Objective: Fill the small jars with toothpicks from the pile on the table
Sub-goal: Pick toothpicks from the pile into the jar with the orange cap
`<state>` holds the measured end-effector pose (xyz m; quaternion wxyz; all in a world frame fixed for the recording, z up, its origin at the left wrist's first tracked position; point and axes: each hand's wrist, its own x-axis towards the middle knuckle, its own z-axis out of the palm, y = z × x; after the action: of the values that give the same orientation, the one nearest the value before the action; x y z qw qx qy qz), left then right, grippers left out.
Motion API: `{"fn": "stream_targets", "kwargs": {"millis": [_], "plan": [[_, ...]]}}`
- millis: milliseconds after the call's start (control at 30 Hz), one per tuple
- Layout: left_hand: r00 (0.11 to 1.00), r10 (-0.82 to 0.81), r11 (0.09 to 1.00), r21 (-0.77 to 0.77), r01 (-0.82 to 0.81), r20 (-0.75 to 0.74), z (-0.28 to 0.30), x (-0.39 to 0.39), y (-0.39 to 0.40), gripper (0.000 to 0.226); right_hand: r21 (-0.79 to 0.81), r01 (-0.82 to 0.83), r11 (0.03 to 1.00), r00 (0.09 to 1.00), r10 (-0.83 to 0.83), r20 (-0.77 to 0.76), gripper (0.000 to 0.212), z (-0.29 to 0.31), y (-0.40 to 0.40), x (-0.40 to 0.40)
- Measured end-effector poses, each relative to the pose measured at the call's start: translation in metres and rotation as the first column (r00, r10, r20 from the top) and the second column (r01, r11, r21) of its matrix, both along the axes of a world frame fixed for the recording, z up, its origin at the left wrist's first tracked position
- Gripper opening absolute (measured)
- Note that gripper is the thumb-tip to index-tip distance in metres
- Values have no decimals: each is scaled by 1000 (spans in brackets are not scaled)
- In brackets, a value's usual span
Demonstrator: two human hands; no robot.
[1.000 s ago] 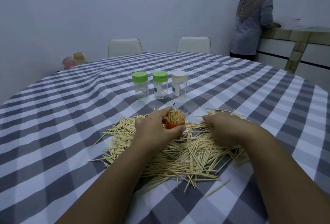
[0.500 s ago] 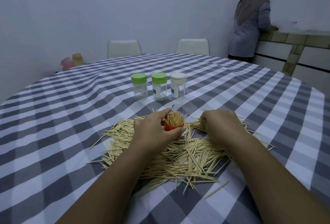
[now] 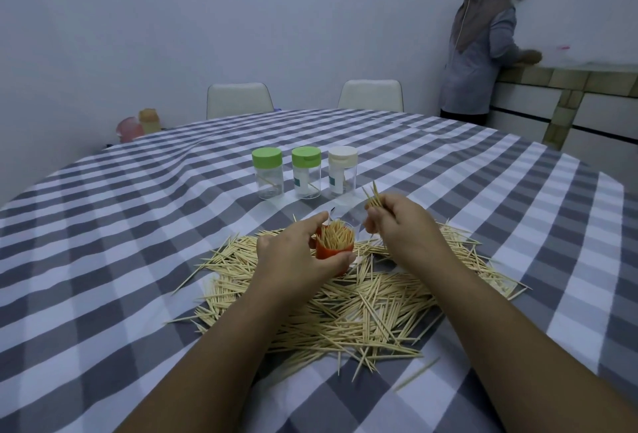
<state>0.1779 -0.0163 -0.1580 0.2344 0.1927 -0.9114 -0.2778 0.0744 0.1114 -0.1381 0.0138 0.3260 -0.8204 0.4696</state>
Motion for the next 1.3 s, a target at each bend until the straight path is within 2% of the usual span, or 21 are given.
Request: {"fn": "stream_targets", "kwargs": {"millis": [100,167,367,500,733,967,1067,1300], "plan": [[1000,-5,1000,1,5,-5,1,1,1,77,-220,-33,975,988,65,140,13,2,-5,8],[1000,-13,1000,-3,13,-9,1,1,2,77,-306,-51,951,975,114,192,14,3,-7,12],[1000,-24,1000,-11,24,-11,2,0,2,78,-484,-54,873,954,189,234,16,5,-8,20],[1000,-19,1000,12,19,-12,1,0,1,79,-582,-33,812,962,183,200,18,5,-9,23],[1000,-21,1000,3,21,-8,1,1,3,78,-597,-37,802,961,192,198,22,2,-13,25],[1000,-7,1000,13,7,-4,-1,-1,2,80,-655,-2,755,956,193,220,14,0,-15,23],[1000,-4,1000,19,4,-2,-2,-2,1,81,-632,-12,775,956,194,220,19,-3,-17,23],[1000,-19,1000,8,19,-13,0,-1,2,76,-557,-50,829,921,254,296,16,-9,-20,24]]}}
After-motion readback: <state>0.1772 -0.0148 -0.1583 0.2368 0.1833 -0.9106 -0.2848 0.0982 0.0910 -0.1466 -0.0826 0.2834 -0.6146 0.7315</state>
